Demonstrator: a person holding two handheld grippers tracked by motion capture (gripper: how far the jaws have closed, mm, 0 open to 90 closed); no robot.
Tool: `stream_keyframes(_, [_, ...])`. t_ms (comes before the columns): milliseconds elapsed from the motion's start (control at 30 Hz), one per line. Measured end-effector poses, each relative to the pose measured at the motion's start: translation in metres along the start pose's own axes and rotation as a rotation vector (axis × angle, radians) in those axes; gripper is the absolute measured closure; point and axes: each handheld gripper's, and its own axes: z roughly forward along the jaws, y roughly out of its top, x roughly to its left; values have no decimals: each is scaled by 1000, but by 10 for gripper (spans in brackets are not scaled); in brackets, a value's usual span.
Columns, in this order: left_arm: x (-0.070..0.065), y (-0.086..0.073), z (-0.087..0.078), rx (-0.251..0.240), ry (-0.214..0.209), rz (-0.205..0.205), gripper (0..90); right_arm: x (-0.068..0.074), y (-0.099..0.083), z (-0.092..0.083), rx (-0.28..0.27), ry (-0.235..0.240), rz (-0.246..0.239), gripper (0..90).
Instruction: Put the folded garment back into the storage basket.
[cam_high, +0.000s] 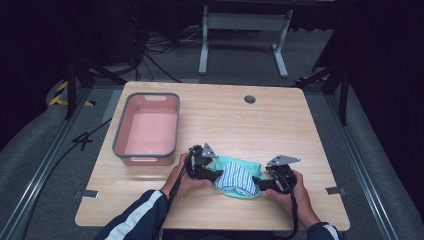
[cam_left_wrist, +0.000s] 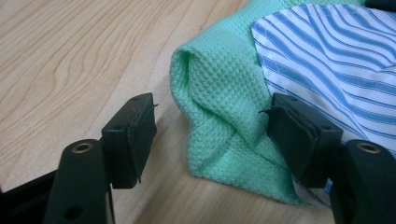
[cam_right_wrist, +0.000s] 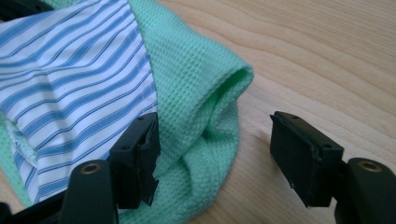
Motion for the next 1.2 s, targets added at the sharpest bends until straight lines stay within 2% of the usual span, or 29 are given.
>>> stream_keyframes(100, [-2,0,-1,-2,-24,6,420,1,1,1,3,-8,-20,348])
stream_keyframes(167, [-3,0,-2,-3,-27,15,456,2,2,1,4,14,-44,434])
stream_keyframes(300, [-4,-3,-4,-2,-35,15,481,5,4,0,9,36,-64,592])
stream_keyframes(467, [-3,-2,-4,2,-45,25,495,5,4,0,7,50,-66,679])
stream_keyframes(567, [-3,-2,-3,-1,-50,33,505,3,4,1,1,71,-76,775])
stream_keyframes(733, [-2,-3,-3,-18,-61,28,544,1,4,1,-7,81,-88,810])
stream_keyframes(867, [-1,0,-1,-17,-95,41,667,-1,2,1,-19,89,-67,828])
stream_keyframes(933, [-1,0,0,-22,-114,7,727,-2,0,0,-27,88,-61,834])
stream_keyframes(967, [0,0,-1,-19,-119,20,754,-2,0,-1,-28,84,-57,837])
stream_keyframes(1033, [-3,1,-2,-21,-105,32,799,-3,2,-3,-42,79,-57,841])
stream_keyframes(1200, [-3,4,-5,-15,-101,37,825,-2,10,-9,-65,83,-78,843])
